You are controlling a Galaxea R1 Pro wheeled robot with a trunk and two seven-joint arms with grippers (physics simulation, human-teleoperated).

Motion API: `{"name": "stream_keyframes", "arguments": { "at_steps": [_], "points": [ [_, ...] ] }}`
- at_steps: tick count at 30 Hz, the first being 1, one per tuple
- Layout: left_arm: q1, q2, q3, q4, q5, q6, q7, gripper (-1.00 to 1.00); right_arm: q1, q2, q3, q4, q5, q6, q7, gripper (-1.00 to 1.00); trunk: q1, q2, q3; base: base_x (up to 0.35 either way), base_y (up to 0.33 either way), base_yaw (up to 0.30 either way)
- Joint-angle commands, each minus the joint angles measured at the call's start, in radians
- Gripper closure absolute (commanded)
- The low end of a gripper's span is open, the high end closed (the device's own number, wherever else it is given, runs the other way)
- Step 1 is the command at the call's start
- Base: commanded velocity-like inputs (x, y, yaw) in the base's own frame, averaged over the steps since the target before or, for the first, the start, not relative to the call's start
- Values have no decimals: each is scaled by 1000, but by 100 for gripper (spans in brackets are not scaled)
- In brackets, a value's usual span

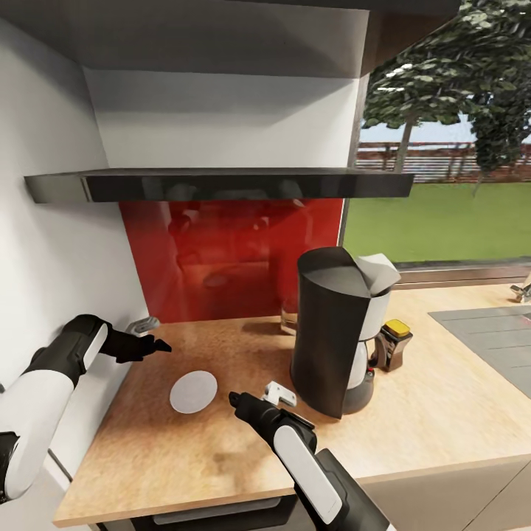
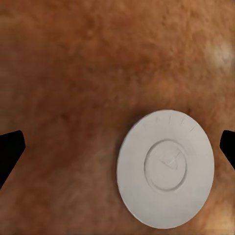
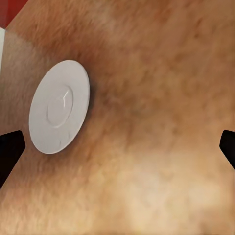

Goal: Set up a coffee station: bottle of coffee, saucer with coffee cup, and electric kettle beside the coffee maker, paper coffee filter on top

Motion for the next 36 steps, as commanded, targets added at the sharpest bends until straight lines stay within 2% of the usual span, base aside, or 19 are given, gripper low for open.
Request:
{"name": "stream_keyframes", "arguments": {
  "at_steps": [1, 16, 18, 25, 33, 36],
  "points": [
    [0, 0, 3, 0, 4, 7, 0, -100, -1, 0, 1, -1, -5, 2, -7, -100, 1, -2, -2, 0, 2, 0],
    [1, -7, 3, 38, 6, 9, -3, -100, -1, 0, 1, 1, -5, 2, -6, -100, 1, -2, -2, 0, 0, 0],
    [1, -9, 3, 40, 6, 9, -14, -100, -1, 0, 1, 1, -5, 2, -6, -100, 1, -2, -2, 0, 0, 0],
    [1, -9, 0, 58, 4, 6, -130, -100, -1, 0, 1, 1, -5, 3, -6, -100, 1, -2, -2, 0, 0, 0],
    [1, -10, 1, 61, 5, 7, -159, -100, 0, 0, 2, 1, -5, 4, -6, -100, 1, -2, -2, 0, 0, 0],
    [1, -11, 2, 63, 5, 7, -161, -100, 0, 0, 17, 1, -5, 4, -6, -100, 1, -2, -2, 0, 0, 0]
  ]
}}
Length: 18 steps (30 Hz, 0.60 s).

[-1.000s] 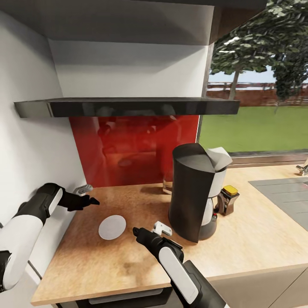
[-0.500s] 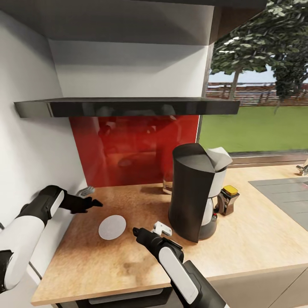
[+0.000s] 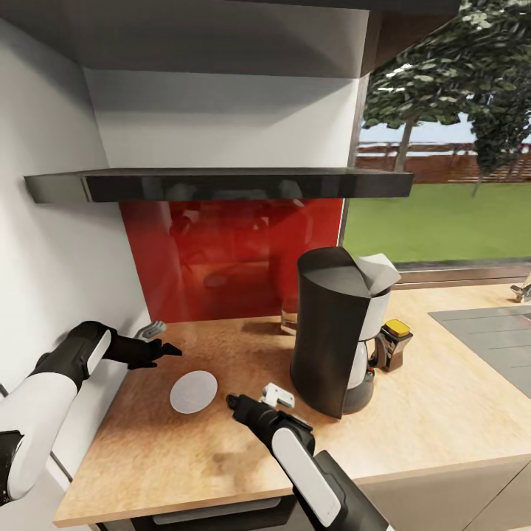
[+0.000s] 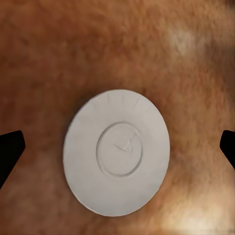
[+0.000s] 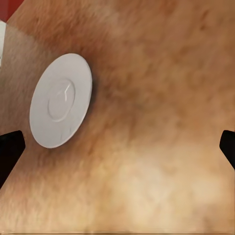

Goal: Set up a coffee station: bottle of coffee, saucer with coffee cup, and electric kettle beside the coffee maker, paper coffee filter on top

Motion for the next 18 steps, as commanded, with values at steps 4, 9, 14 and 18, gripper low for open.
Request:
{"name": "stream_keyframes", "arguments": {
  "at_steps": [4, 9, 14, 18],
  "points": [
    [-1, 0, 4, 17, 5, 7, -7, -100, -1, 0, 19, -1, -5, 2, -7, -100, 1, -2, -2, 0, 0, 0],
    [-1, -3, 4, 33, 4, 4, -69, -100, -1, 0, 24, -1, -5, 2, -7, -100, 1, -2, -2, 0, 0, 0],
    [0, -6, 4, 37, 4, 2, -104, -100, -1, 0, 25, -1, -5, 2, -7, -100, 1, -2, -2, 0, 0, 0],
    [1, -6, 4, 38, 3, 1, -110, -100, -1, 0, 25, -1, -5, 2, -7, -100, 1, -2, -2, 0, 0, 0]
  ]
}}
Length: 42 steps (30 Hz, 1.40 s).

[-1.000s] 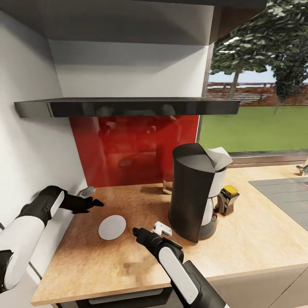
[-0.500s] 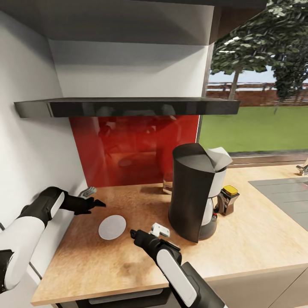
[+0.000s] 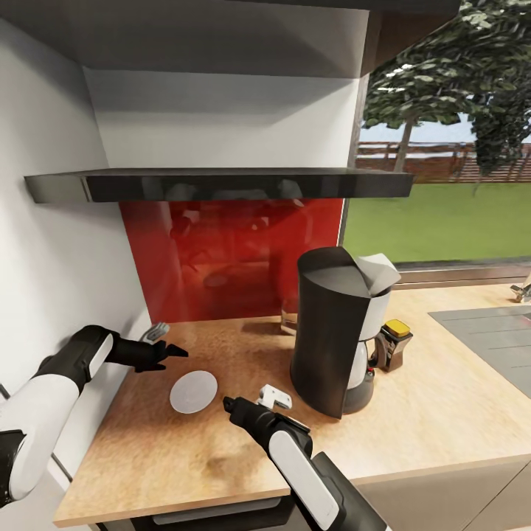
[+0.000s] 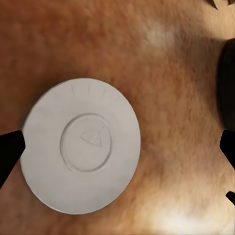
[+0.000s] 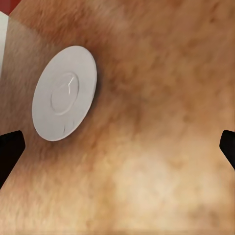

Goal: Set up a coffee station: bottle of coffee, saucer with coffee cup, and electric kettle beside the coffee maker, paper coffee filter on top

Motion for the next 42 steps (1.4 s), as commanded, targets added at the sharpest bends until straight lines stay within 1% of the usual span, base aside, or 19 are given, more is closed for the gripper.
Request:
{"name": "stream_keyframes", "arguments": {
  "at_steps": [1, 10, 17, 26, 37, 42],
  "points": [
    [-1, 0, 2, 0, 4, 7, 0, -100, -1, 0, 1, -1, -5, 2, -7, -100, 1, -2, -2, 0, 0, 0],
    [0, -10, 1, 0, 4, 4, -1, -100, -1, 0, 1, -1, -5, 2, -7, -100, 1, -2, -2, 5, 13, 0],
    [0, -11, 1, 0, 3, 2, -2, -100, -1, 0, 1, -1, -5, 2, -7, -100, 1, -2, -2, 72, 119, 0],
    [0, -12, 1, 0, 3, 2, -2, -100, -1, 0, 1, -2, -5, 2, -7, -100, 1, -2, -2, 13, 19, 0],
    [13, -14, 1, 0, 2, 2, -2, -100, -1, 0, 1, 1, -6, 1, -9, -100, 1, -2, -2, 35, 28, 0],
    [32, -14, 1, 0, 1, 1, -2, -100, 0, 0, 0, 2, -5, 1, -9, -100, 1, -2, -2, 15, 10, 0]
  ]
}}
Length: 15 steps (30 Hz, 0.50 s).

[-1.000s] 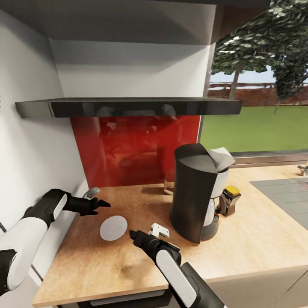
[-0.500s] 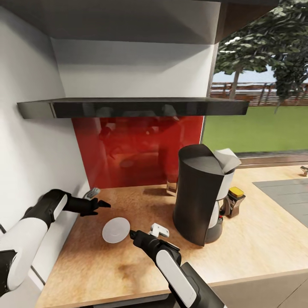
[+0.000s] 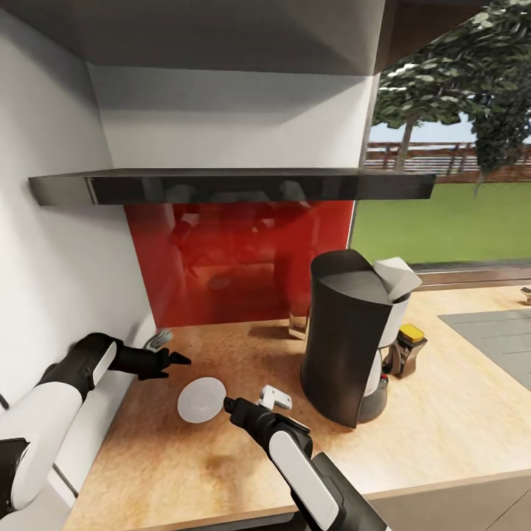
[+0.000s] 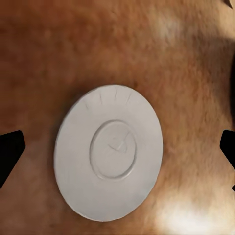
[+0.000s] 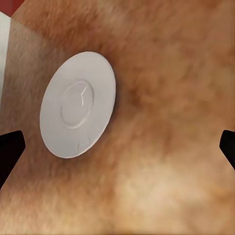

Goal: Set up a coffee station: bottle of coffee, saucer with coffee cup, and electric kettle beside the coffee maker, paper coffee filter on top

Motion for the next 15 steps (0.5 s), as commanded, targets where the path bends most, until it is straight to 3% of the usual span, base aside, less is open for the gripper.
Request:
{"name": "stream_keyframes", "arguments": {
  "at_steps": [1, 8, 15],
  "points": [
    [1, 0, 2, 0, 4, 8, 0, -100, -1, 0, 1, -1, -5, 2, -7, -100, 1, -2, -2, 5, 4, 0],
    [16, -17, 2, 0, 3, 3, 1, -100, -1, 0, 0, -1, -5, 2, -7, -100, 1, -2, -2, 1, 1, 0],
    [39, -49, 2, -2, 0, 0, 0, -100, 0, 0, 0, -1, -5, 2, -7, -100, 1, -2, -2, 0, 0, 0]
  ]
}}
